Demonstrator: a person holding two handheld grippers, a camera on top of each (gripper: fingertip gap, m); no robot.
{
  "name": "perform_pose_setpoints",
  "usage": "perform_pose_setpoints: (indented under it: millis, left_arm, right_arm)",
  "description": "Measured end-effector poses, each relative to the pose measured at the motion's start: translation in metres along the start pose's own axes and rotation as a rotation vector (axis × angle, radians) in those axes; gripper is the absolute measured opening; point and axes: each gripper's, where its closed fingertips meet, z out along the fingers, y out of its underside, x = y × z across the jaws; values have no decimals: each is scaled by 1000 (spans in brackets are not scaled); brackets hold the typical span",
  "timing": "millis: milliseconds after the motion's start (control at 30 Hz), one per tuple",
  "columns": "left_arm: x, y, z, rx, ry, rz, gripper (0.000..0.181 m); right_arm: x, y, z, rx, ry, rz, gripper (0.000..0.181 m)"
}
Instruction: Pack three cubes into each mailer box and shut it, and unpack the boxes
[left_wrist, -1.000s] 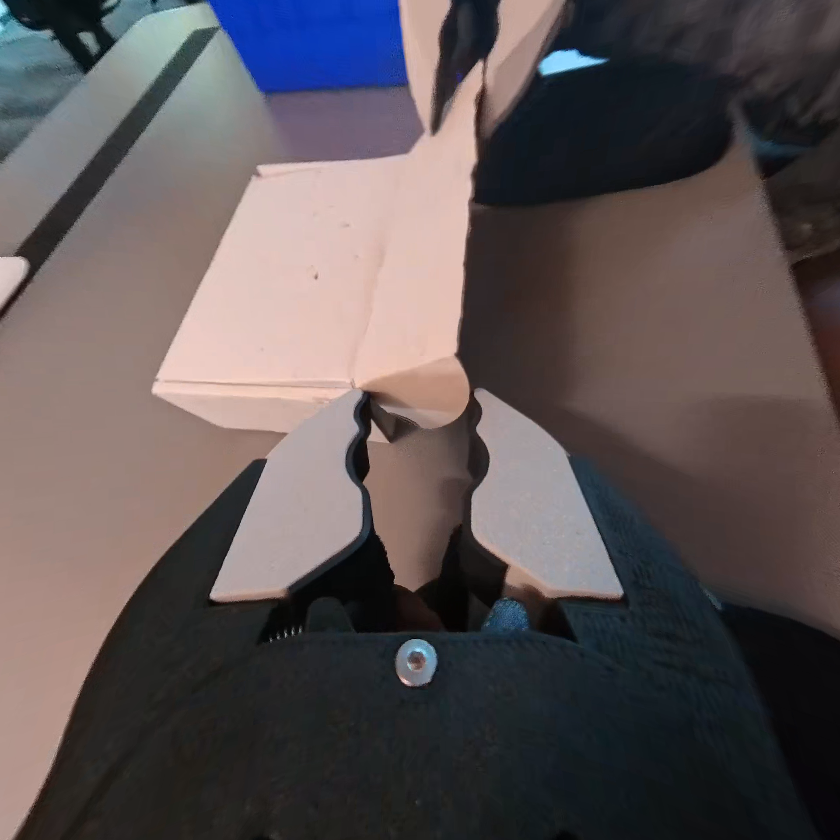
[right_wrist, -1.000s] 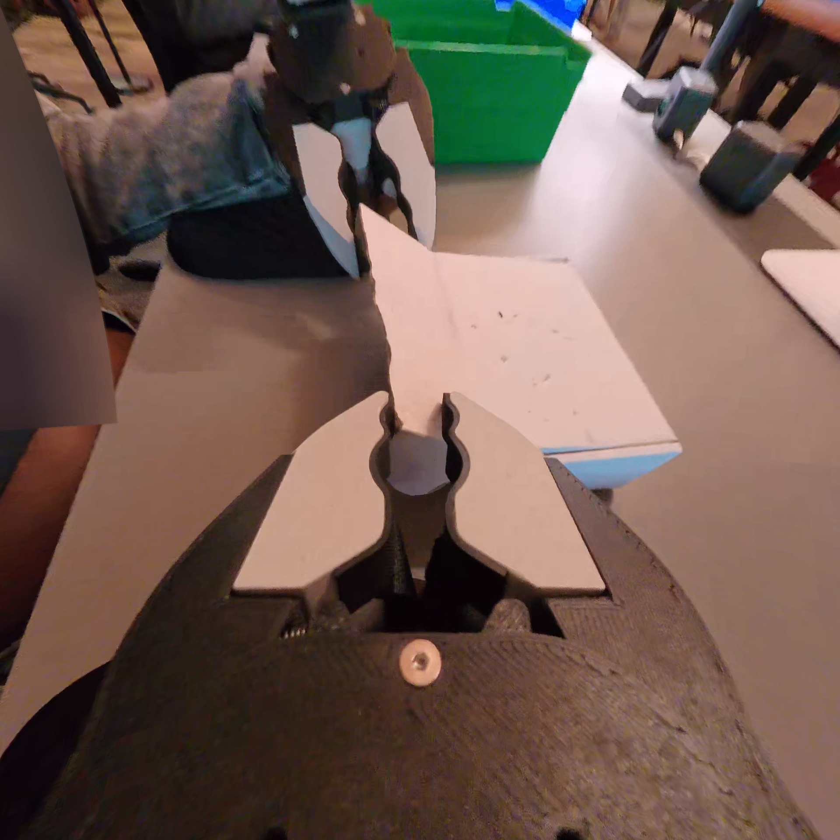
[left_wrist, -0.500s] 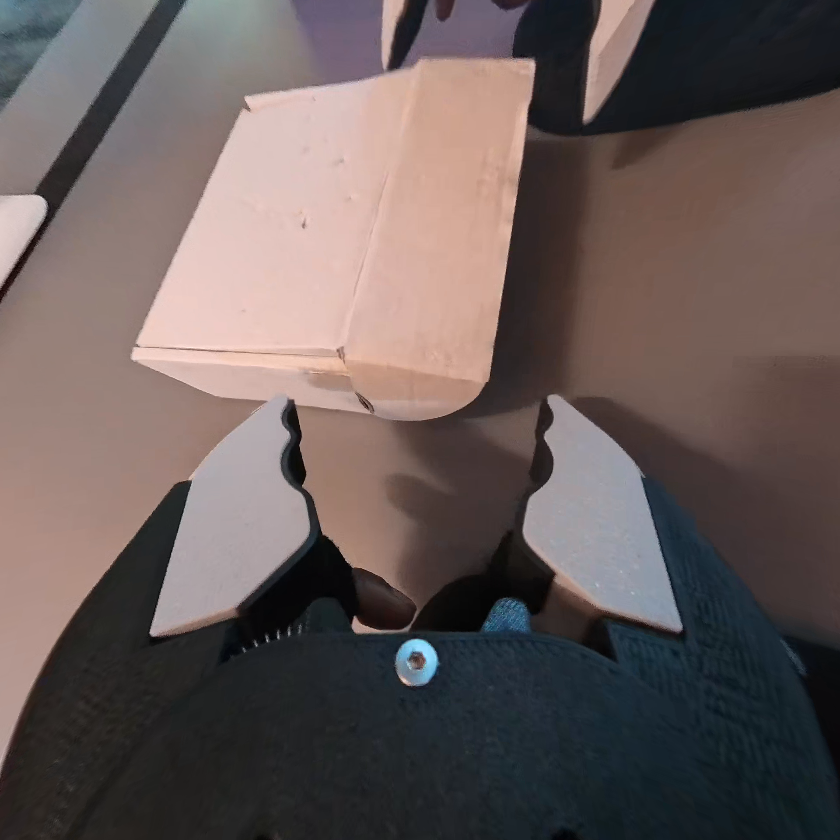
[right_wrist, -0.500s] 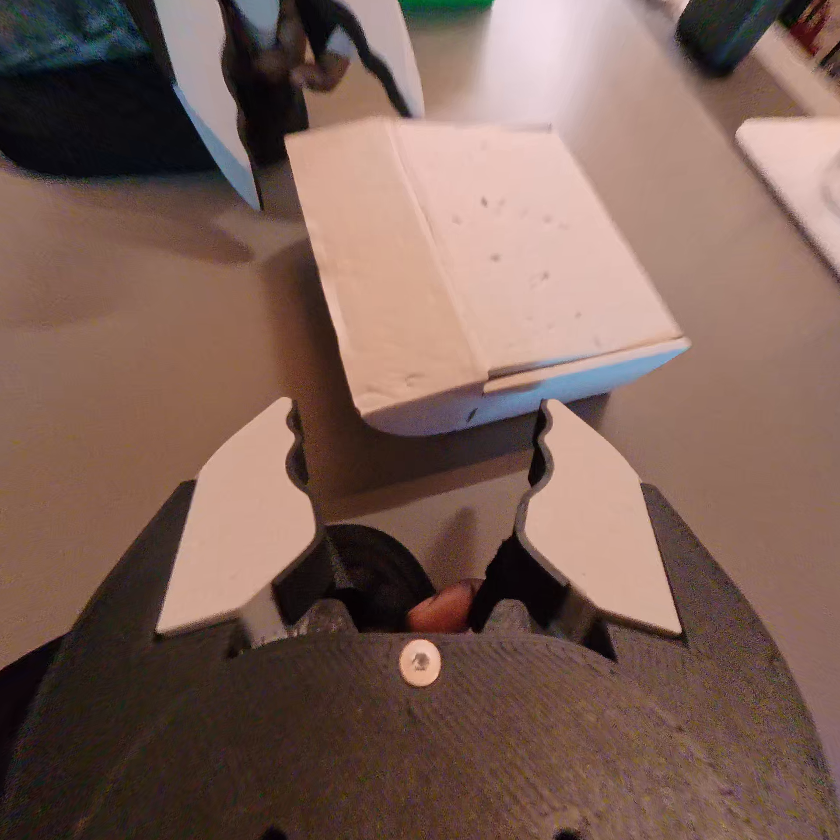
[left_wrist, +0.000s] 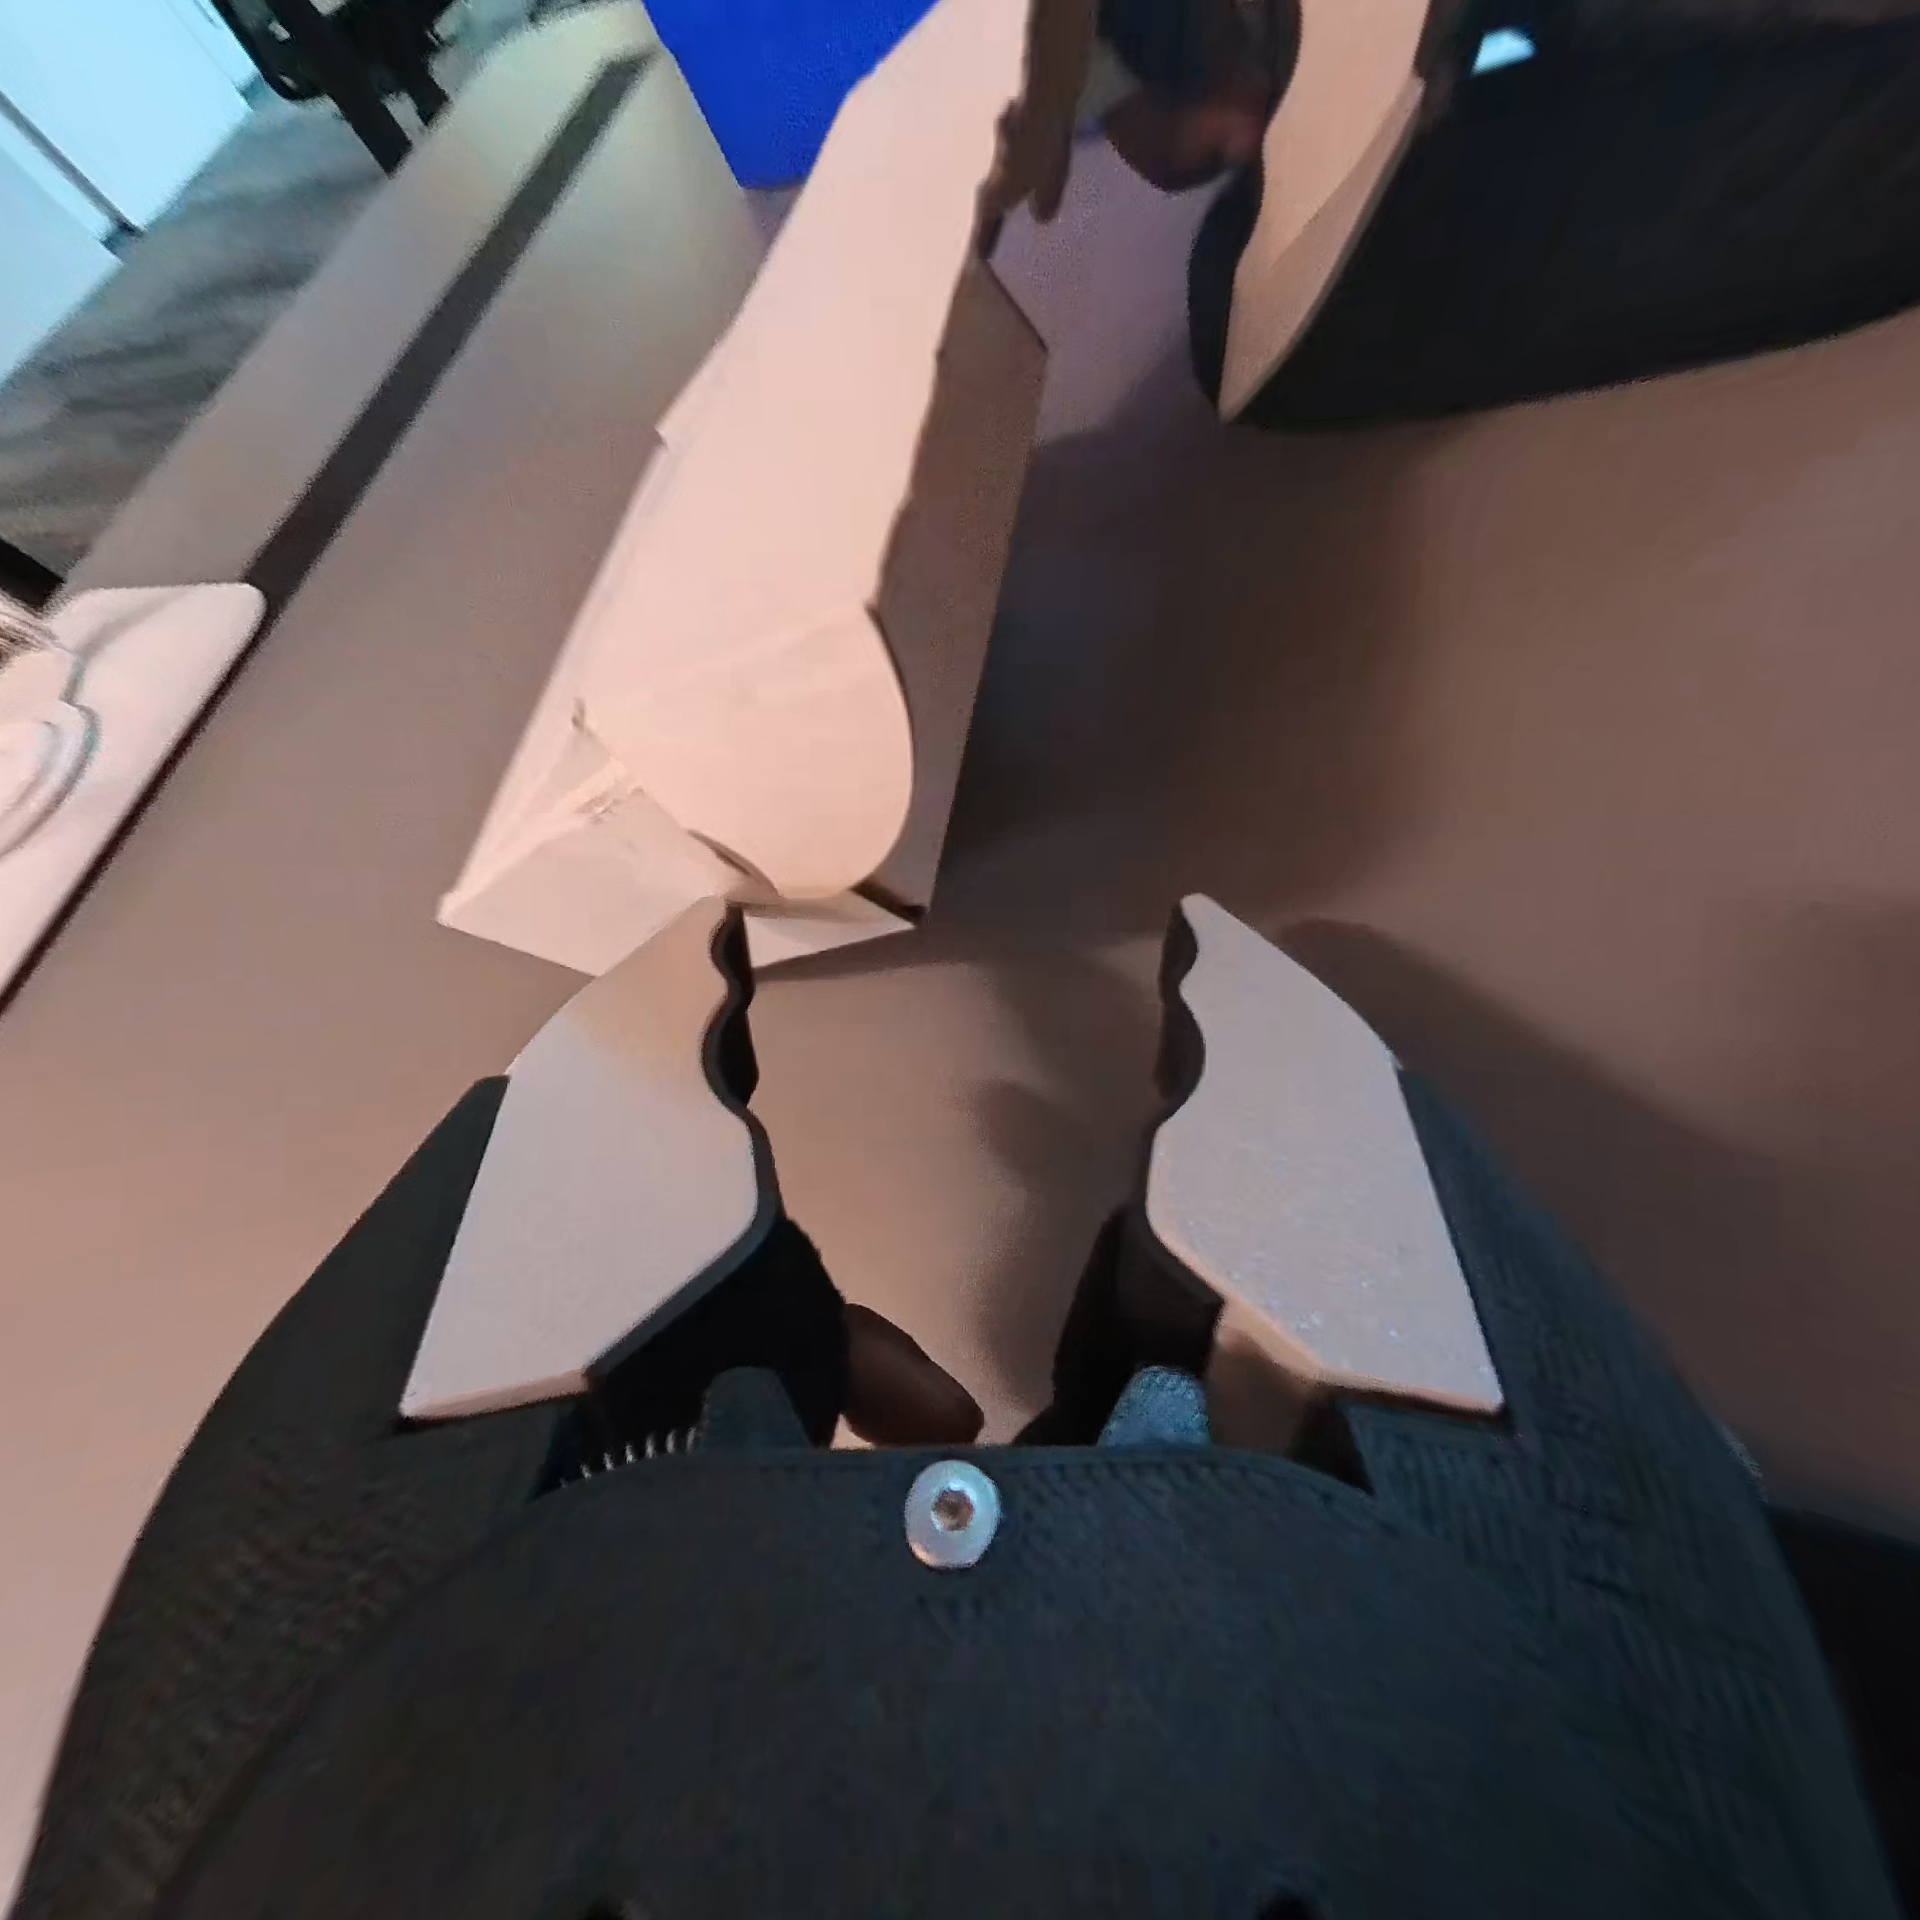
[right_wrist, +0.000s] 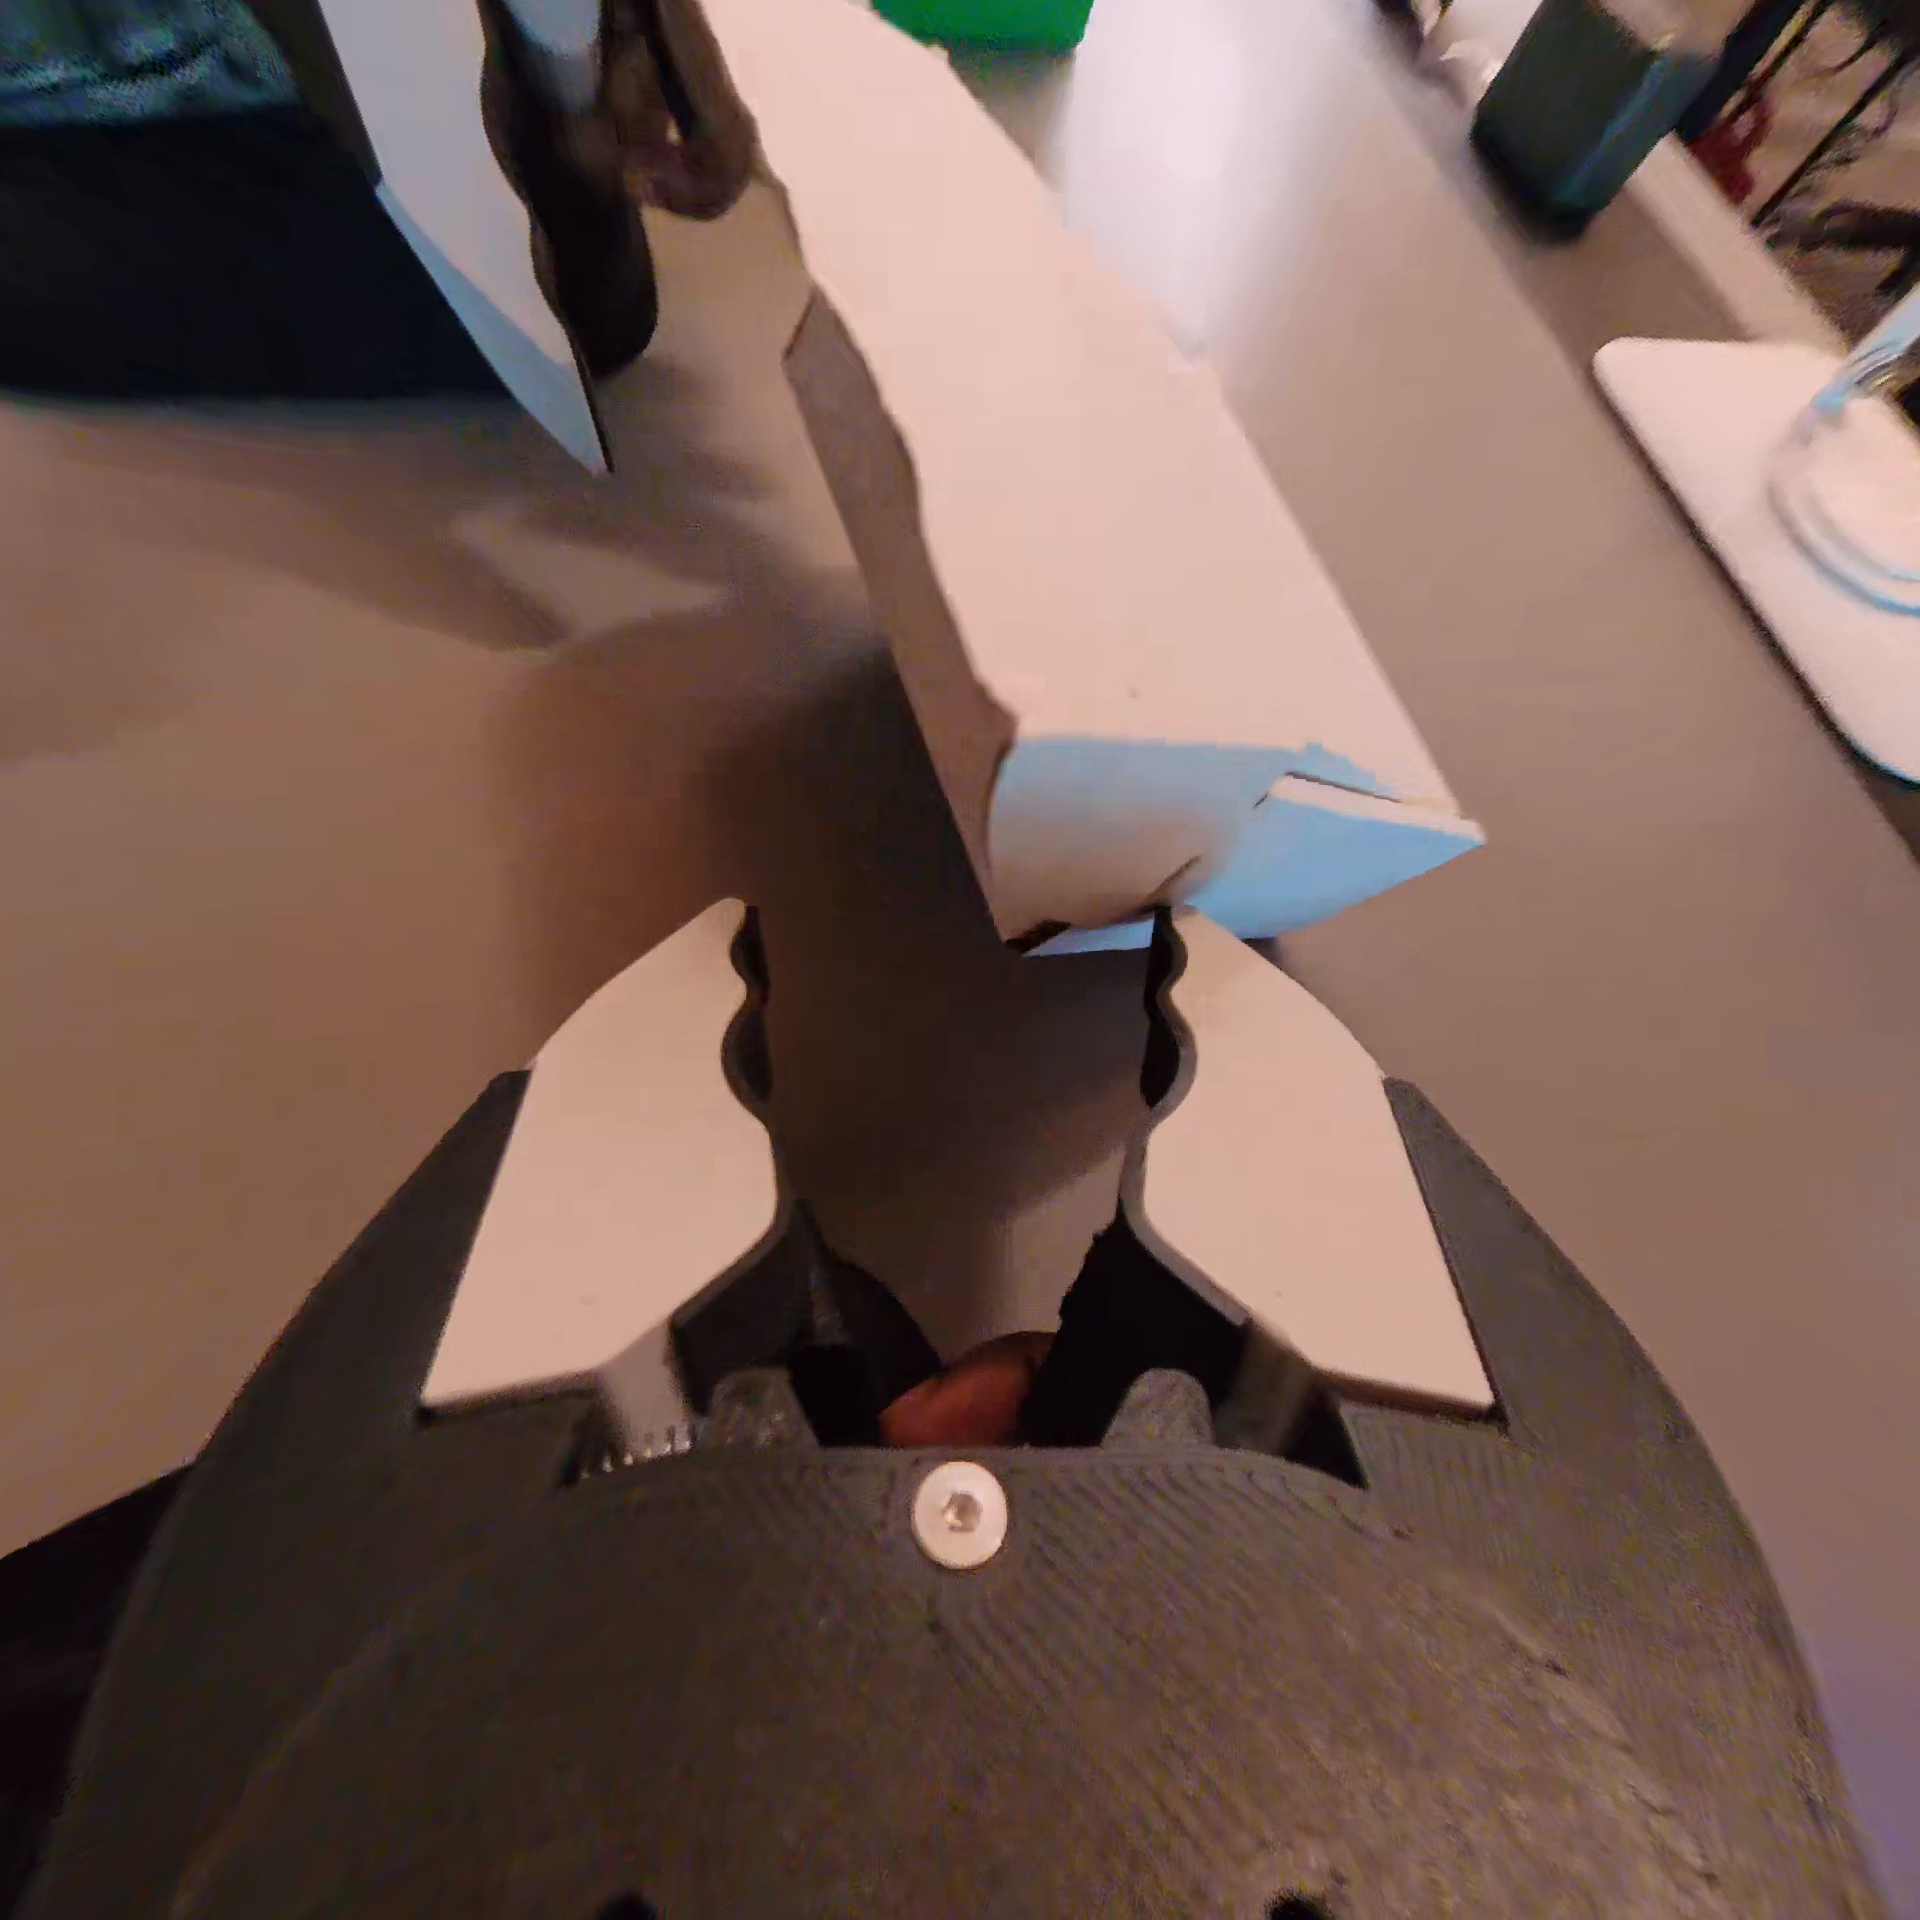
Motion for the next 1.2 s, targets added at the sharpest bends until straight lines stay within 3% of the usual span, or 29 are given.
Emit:
perform_pose_setpoints:
  millis: [33, 233, 300, 400, 633, 733, 833, 900, 1067, 1200]
  left_arm:
    - [-2, -4, -1, 21, -17, 2, 72]
    - [-25, -28, -15, 148, -204, -18, 31]
    - [-33, -34, -22, 191, -246, -51, 25]
    - [-35, -31, -23, 193, -240, -105, 26]
    - [-25, -9, -11, 48, -176, -82, 28]
    - [-35, -6, -17, 30, -236, -99, 54]
    - [-49, -18, -23, 105, -336, -75, 72]
    - [-51, -28, -23, 143, -369, -38, 75]
    - [-47, -53, -21, 234, -398, 28, 70]
    - [-45, -58, -18, 237, -387, 15, 70]
  right_arm:
    - [4, -2, -2, 12, 27, -5, 68]
    - [24, -17, -12, 100, 196, -45, 35]
    - [25, -25, -17, 154, 205, -45, 23]
    - [23, -31, -18, 199, 182, 2, 23]
    - [22, -25, -14, 162, 183, -26, 22]
    - [23, -29, -17, 184, 201, -62, 35]
    - [33, -37, -22, 228, 291, -93, 58]
    - [37, -38, -21, 222, 332, -114, 62]
    - [37, -44, -19, 226, 382, -183, 57]
    - [36, -45, -17, 222, 393, -205, 54]
